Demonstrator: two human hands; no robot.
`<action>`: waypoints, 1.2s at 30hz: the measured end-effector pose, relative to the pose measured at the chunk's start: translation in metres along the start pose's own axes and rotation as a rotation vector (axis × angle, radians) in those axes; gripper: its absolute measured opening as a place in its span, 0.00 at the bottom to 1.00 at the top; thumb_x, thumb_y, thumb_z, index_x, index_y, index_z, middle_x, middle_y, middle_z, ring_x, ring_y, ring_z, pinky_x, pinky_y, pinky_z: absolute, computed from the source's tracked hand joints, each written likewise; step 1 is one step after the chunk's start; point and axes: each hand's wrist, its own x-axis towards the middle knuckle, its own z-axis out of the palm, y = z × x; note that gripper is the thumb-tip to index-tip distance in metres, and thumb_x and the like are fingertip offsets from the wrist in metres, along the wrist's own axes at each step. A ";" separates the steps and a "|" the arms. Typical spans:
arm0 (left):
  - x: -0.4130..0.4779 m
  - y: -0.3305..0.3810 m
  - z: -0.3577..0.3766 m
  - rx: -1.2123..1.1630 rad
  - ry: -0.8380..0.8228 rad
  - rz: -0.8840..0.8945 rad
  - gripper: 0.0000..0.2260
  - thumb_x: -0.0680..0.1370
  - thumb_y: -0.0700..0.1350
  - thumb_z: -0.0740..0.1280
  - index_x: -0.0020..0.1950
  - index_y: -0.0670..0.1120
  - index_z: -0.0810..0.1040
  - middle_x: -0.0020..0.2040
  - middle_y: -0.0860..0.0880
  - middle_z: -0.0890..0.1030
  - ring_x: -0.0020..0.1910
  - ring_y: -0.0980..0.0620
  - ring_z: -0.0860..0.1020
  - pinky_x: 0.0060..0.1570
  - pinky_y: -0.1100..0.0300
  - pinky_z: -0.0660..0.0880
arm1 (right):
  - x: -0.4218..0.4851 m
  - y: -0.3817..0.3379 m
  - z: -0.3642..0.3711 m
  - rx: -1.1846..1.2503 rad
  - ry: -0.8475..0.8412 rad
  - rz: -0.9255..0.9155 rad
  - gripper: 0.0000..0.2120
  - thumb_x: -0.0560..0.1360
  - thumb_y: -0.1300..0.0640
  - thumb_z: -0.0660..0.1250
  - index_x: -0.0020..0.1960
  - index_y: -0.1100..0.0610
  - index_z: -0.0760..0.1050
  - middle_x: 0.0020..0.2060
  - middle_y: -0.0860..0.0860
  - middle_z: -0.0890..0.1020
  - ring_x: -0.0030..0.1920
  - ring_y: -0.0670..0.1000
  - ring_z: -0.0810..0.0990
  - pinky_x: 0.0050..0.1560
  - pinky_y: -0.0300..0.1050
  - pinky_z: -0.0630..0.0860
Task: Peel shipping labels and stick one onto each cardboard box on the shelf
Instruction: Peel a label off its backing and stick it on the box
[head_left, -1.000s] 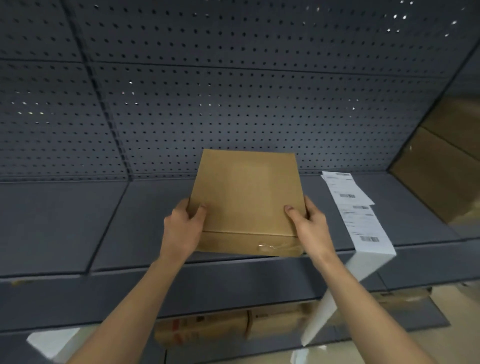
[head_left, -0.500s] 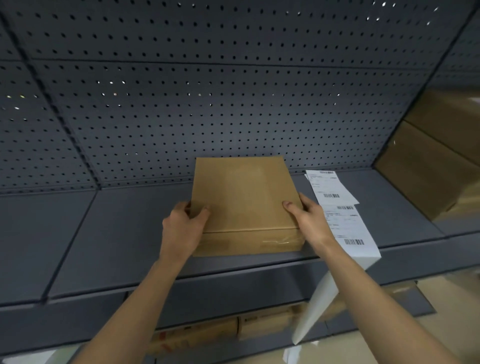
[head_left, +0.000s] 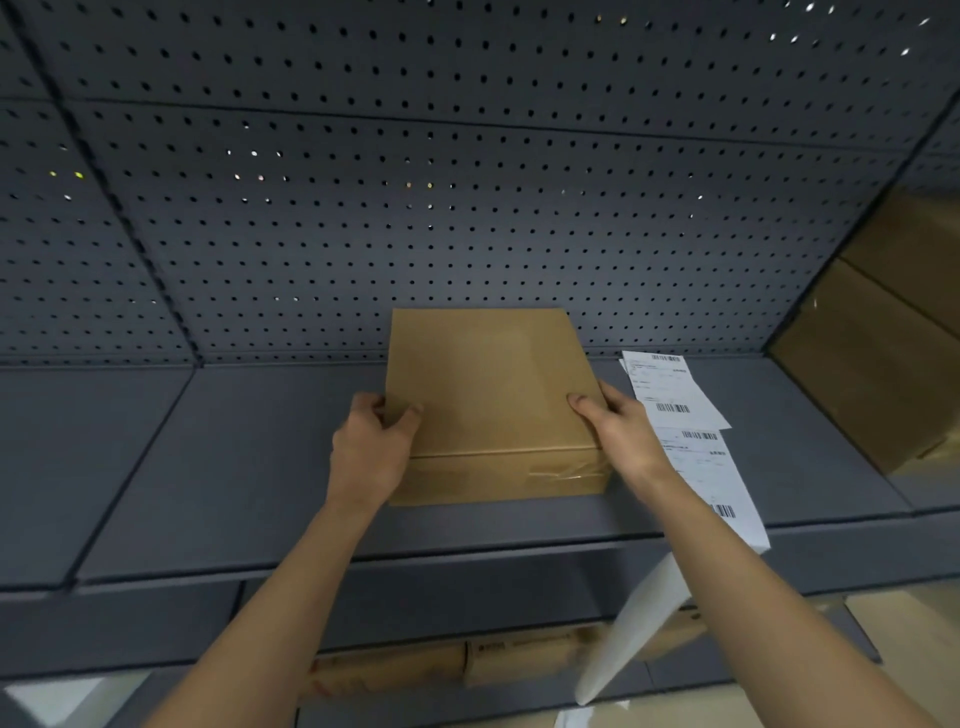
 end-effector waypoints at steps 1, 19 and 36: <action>-0.001 0.001 0.002 -0.005 0.008 -0.011 0.23 0.79 0.55 0.67 0.69 0.44 0.70 0.54 0.49 0.75 0.55 0.46 0.75 0.52 0.54 0.72 | 0.001 0.000 -0.002 0.005 -0.016 0.001 0.14 0.78 0.55 0.68 0.63 0.52 0.78 0.53 0.48 0.85 0.54 0.49 0.83 0.61 0.48 0.77; -0.038 0.038 0.028 0.240 0.427 0.538 0.11 0.74 0.35 0.68 0.57 0.41 0.80 0.53 0.44 0.80 0.54 0.43 0.75 0.51 0.57 0.71 | 0.012 0.014 -0.042 -0.008 -0.025 -0.081 0.22 0.83 0.49 0.60 0.73 0.56 0.69 0.69 0.45 0.73 0.71 0.44 0.68 0.71 0.38 0.60; -0.140 0.053 0.172 0.186 -0.410 0.512 0.03 0.77 0.48 0.67 0.46 0.51 0.80 0.39 0.56 0.82 0.37 0.58 0.78 0.40 0.57 0.77 | -0.038 0.061 -0.134 -0.448 0.039 -0.257 0.09 0.78 0.61 0.67 0.56 0.54 0.83 0.53 0.45 0.84 0.58 0.45 0.80 0.56 0.27 0.68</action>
